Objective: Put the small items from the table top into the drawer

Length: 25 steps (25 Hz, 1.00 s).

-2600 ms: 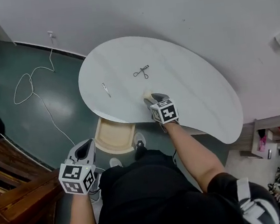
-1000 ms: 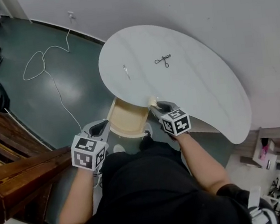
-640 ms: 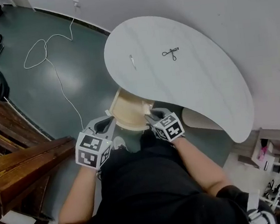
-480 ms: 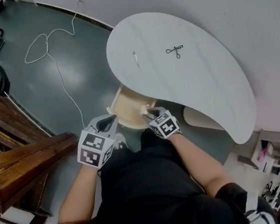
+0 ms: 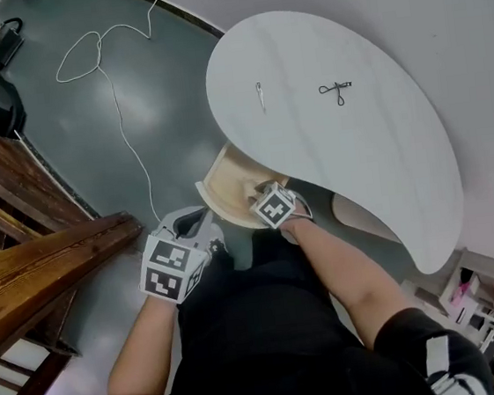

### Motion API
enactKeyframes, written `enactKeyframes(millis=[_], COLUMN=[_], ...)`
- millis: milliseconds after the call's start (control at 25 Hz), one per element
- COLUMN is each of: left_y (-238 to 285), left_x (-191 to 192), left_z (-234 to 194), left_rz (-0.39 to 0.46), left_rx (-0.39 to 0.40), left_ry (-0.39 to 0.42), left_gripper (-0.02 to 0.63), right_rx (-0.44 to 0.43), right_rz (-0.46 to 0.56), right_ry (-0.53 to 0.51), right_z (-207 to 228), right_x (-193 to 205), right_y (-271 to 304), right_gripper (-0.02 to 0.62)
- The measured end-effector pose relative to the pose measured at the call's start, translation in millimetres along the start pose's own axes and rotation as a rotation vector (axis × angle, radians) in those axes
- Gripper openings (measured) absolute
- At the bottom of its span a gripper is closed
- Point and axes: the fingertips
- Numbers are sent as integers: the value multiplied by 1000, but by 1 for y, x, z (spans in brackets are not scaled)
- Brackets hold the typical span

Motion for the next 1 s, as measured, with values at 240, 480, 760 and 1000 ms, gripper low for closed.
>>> enactKeyframes(millis=[240,480,760,1000], left_y=[-3,-3,3,5], left_x=[5,6,0,-13], left_z=[-7,-12,-12,-10], left_rz=[-2,2,10,24], left_rx=[-44,-68,-56,-33], left_ry=[-52,-92,-91,-51], left_gripper=[15,15,15,15], right_rx=[-27,-51,-44,-19], right_rz=[-98,-89,-48,44], right_ry=[-110,-158,-120,-91], right_z=[4,2,3,-6], right_x=[11,13,12,-3], right_y=[28,34,20,-12], right_gripper=[115,135,144,122])
Point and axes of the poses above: the fingertips, and each gripper's own axes: y forward along the fingers, z to its right, x out of its underside, and after that the axes turned 8 degrees about -y, right-handed
